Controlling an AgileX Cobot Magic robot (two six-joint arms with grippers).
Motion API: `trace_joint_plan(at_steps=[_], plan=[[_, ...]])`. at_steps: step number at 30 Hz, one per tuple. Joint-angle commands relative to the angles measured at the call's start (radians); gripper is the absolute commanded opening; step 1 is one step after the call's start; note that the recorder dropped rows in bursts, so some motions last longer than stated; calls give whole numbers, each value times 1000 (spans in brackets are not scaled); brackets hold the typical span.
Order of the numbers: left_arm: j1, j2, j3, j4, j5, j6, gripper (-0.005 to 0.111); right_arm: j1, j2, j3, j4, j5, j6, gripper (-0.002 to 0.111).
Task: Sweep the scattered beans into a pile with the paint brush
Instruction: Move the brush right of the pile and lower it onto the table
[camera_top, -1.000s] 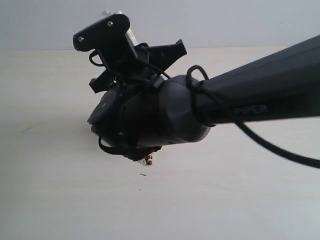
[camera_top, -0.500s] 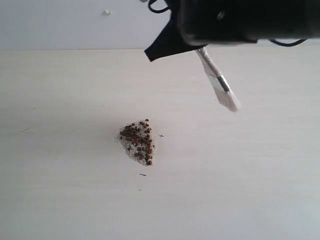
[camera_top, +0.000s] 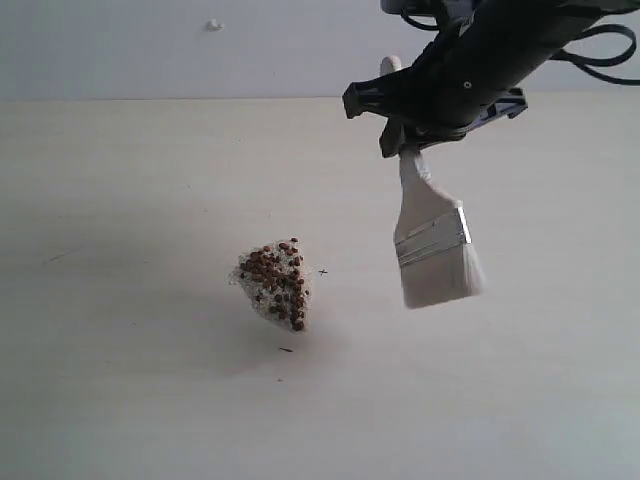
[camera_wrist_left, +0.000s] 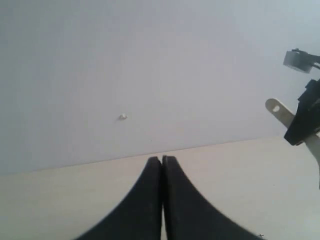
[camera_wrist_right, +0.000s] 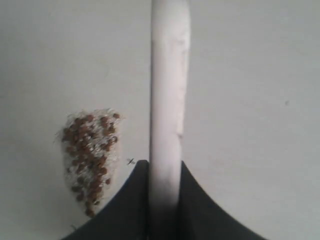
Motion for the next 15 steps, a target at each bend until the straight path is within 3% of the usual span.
trace_joint_plan(at_steps=[1, 8, 15], plan=[[2, -5, 3, -5, -3, -4, 0, -19, 59, -3, 230, 71, -200, 0], [2, -5, 3, -5, -3, -4, 0, -75, 171, -3, 332, 78, -261, 0], [2, -5, 3, -5, -3, -4, 0, -155, 237, -3, 397, 192, -566, 0]])
